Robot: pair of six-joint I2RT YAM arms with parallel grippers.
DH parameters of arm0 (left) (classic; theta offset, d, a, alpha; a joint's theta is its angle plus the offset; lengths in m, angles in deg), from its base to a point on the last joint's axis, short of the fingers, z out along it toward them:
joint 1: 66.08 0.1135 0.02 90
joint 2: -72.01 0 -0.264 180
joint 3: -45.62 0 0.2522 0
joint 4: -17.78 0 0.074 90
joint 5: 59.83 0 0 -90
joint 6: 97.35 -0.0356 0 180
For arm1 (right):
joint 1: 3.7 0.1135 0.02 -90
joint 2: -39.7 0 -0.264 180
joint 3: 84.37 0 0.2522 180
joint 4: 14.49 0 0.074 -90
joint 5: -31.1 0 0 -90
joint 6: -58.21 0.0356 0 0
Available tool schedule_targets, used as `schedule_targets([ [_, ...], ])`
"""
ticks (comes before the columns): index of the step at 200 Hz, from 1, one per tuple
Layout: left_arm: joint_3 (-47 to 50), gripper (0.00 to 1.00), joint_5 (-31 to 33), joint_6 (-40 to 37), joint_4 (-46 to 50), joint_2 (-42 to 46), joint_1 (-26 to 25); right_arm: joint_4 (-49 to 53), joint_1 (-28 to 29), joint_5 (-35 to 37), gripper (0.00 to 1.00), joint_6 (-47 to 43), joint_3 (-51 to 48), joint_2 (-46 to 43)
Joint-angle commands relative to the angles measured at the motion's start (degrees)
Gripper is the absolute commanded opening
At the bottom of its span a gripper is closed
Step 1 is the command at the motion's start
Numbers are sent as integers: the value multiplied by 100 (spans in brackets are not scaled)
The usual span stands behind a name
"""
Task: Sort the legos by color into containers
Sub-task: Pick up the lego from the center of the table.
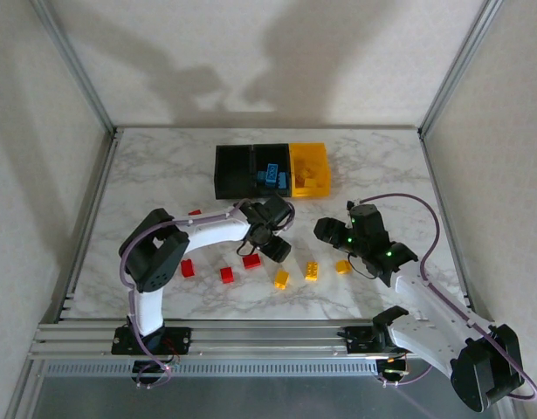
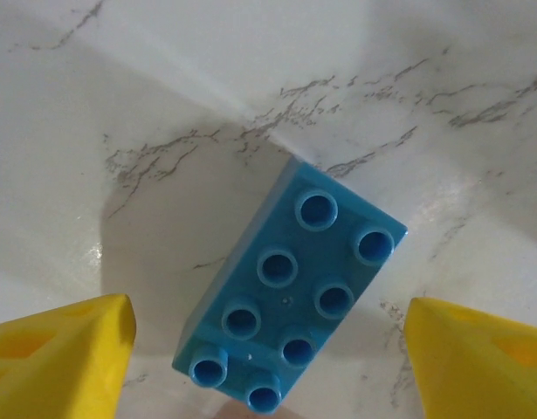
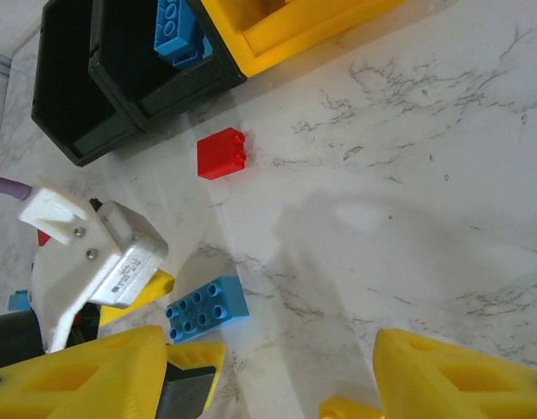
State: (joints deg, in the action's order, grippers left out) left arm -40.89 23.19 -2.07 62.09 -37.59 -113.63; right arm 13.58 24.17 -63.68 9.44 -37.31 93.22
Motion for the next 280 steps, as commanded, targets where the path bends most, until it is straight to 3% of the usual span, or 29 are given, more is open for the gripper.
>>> schedule_targets([
  [1, -186, 77, 393, -159, 208, -87, -139, -124, -60, -82, 64, 18, -99, -6],
  [52, -296, 52, 531, -63, 263, -228, -158, -239, -90, -121, 64, 43, -157, 34],
  [64, -319, 50, 558, -23, 236, -221, -158, -248, -89, -113, 64, 43, -157, 42],
  [75, -332, 41, 558, -10, 211, -219, -158, -251, -97, -118, 64, 49, -153, 45],
  [110, -336, 32, 609, 60, 140, -226, -158, -303, -106, -123, 64, 47, -140, 117],
  [135, -336, 31, 667, 134, 64, -245, -149, -366, -103, -151, 64, 43, -87, 229],
  [172, -275, 43, 766, 248, -44, -306, -149, -358, -107, -170, 64, 8, 43, 371],
  [255, -301, 27, 974, 384, -132, -275, -149, -358, -112, -87, 63, 36, 16, 301],
  [280, -301, 36, 938, 429, -129, -265, -141, -381, -116, -86, 63, 30, 10, 317],
])
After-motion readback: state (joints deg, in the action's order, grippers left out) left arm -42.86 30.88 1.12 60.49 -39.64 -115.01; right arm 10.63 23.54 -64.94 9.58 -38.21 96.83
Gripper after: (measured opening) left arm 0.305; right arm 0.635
